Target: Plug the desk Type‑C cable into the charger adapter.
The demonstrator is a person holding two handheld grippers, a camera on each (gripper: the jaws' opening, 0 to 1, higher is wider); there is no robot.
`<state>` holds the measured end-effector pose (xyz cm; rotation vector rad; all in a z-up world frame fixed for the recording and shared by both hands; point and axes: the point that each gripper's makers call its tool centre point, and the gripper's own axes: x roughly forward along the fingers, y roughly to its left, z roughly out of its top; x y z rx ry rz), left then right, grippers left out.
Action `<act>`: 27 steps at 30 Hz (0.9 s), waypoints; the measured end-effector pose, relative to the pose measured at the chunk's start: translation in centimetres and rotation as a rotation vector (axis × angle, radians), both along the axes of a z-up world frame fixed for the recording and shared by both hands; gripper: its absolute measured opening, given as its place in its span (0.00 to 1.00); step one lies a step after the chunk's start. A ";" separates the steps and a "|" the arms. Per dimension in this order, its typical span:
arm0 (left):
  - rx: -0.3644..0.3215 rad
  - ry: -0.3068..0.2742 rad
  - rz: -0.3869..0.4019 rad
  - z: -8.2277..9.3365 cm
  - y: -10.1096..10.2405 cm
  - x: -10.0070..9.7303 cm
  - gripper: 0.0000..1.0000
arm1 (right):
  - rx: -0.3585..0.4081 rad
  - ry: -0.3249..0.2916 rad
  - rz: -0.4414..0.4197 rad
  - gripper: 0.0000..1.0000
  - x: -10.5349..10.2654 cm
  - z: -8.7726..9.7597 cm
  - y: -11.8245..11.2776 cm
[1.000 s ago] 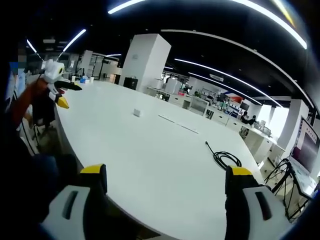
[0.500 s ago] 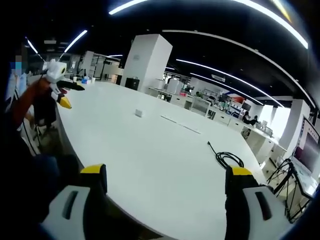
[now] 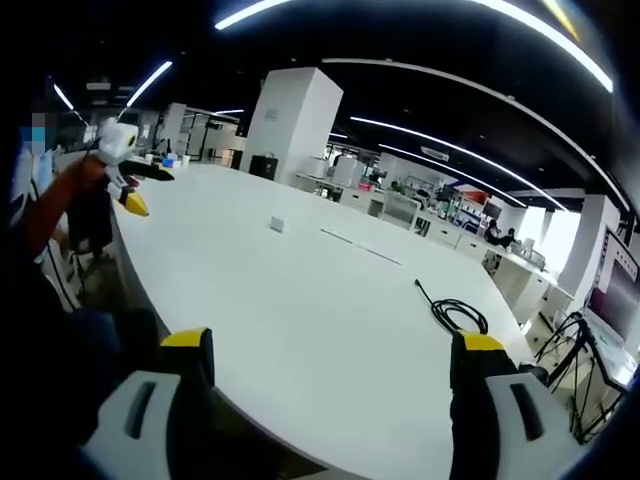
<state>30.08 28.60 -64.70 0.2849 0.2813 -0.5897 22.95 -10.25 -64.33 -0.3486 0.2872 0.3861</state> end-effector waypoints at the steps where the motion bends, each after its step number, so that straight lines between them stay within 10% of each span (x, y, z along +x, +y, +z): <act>1: 0.000 0.000 -0.001 0.0 0.0 0.1 1.00 | 0.001 0.001 0.000 1.00 0.0 0.0 0.0; 27: 0.001 0.036 -0.021 -0.8 -0.6 3.6 0.99 | 0.007 0.010 -0.001 0.99 0.6 -0.4 0.1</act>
